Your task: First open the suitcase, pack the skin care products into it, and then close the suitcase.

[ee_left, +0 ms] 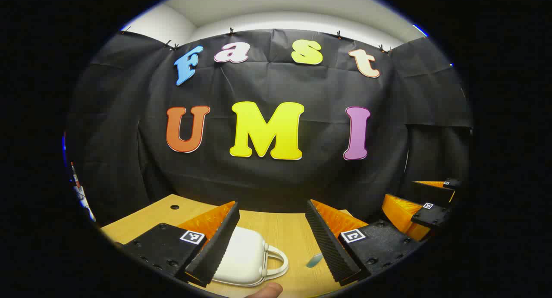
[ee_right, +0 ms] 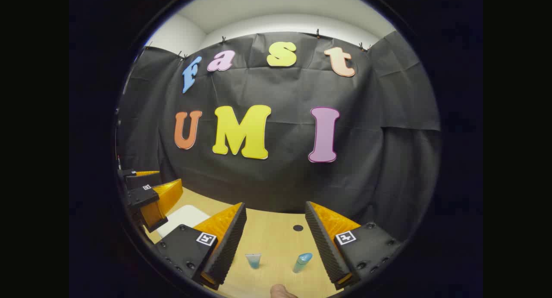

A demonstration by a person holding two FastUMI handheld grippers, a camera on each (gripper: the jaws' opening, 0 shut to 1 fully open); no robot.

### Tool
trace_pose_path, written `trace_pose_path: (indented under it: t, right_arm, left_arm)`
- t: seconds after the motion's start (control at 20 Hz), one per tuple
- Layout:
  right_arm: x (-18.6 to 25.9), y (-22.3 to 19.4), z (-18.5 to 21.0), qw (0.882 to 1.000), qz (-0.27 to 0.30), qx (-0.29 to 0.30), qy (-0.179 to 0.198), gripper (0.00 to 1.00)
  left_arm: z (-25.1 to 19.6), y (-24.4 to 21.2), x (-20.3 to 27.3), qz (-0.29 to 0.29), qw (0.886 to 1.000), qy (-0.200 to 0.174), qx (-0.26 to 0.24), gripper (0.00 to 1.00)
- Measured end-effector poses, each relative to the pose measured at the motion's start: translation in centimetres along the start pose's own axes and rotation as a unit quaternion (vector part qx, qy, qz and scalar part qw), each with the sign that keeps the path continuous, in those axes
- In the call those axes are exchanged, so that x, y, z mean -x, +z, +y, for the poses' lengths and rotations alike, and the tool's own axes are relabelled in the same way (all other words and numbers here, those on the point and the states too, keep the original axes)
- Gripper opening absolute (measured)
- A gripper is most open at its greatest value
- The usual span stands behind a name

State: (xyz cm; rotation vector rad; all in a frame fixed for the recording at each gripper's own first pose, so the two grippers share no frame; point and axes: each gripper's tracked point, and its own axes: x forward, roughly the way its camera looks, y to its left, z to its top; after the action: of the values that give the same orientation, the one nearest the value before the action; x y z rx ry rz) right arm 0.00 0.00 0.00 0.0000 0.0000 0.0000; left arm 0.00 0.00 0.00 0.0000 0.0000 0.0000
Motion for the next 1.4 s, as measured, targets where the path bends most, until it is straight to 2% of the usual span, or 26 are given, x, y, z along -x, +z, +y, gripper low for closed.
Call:
trace_pose_path:
  t: [0.4, 0.75, 0.85, 1.0, 1.2, 1.3, 1.4]
  right_arm:
    - [-0.3, 0.0, 0.8, 1.0, 0.0, 0.007, 0.013, 0.81]
    - [-0.1, -0.7, 0.4, 1.0, 0.01, 0.014, 0.003, 0.81]
    - [0.1, -0.9, -0.4, 1.0, 0.012, 0.027, -0.007, 0.81]
    - [0.6, -1.7, -2.4, 0.999, 0.02, 0.036, -0.025, 0.81]
    - [1.8, -3.0, -6.2, 0.997, 0.028, 0.041, -0.058, 0.81]
    - [2.4, -3.8, -8.0, 0.996, 0.035, 0.037, -0.072, 0.81]
    - [2.9, -4.6, -9.6, 0.995, 0.042, 0.034, -0.084, 0.81]
  left_arm:
    - [0.0, 0.4, 0.3, -0.011, 1.0, 0.001, -0.001, 0.98]
    - [0.3, -2.3, 0.4, 0.007, 1.0, 0.001, -0.004, 0.98]
    - [0.2, -3.7, 0.3, 0.007, 1.0, -0.004, -0.022, 0.98]
    - [-0.3, -8.0, -0.1, 0.021, 0.996, -0.017, -0.091, 0.99]
    - [-1.8, -16.1, -0.5, 0.065, 0.975, -0.049, -0.207, 0.98]
    - [-2.4, -19.5, -1.1, 0.074, 0.956, -0.065, -0.276, 0.99]
    - [-2.3, -22.5, -2.2, 0.09, 0.928, -0.07, -0.356, 0.99]
